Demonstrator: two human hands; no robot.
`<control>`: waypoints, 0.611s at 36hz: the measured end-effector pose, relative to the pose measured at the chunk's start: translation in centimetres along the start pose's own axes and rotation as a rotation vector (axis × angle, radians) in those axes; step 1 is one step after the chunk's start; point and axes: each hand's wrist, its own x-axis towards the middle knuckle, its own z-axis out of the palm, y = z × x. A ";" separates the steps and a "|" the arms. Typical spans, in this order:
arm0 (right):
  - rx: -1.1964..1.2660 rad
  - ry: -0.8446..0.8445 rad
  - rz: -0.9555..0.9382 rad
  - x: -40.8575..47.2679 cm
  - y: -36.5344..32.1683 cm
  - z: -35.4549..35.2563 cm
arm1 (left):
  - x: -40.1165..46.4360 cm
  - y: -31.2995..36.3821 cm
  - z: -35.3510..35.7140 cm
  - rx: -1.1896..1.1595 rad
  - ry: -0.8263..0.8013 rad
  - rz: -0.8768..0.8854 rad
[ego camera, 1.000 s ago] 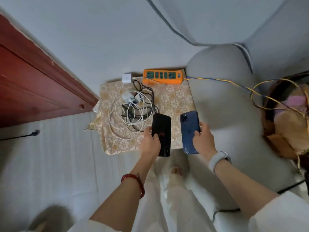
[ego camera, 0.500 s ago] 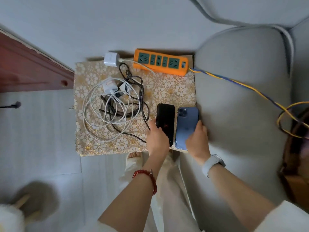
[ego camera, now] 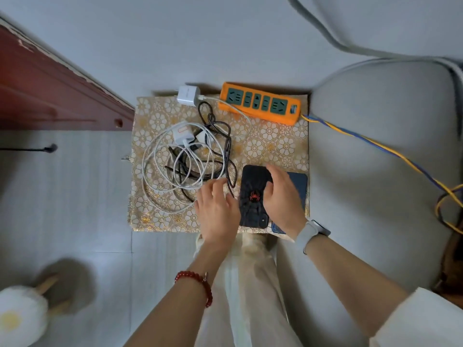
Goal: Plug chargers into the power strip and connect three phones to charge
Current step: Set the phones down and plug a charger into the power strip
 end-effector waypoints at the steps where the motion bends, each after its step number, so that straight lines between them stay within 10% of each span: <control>1: 0.003 0.005 -0.040 0.7 -0.6 0.0 | 0.9 -0.7 -0.5 0.024 0.031 0.001; 6: -0.119 0.132 -0.305 5.2 -4.1 1.2 | 5.4 -3.6 -2.8 0.175 0.073 -0.057; 14: -0.348 -0.174 -0.417 8.5 -7.0 3.5 | 9.1 -5.5 -4.1 0.481 -0.359 0.098; 22: -0.261 -0.341 -0.479 6.1 -4.3 1.9 | 9.8 -7.0 -5.1 0.267 -0.102 0.097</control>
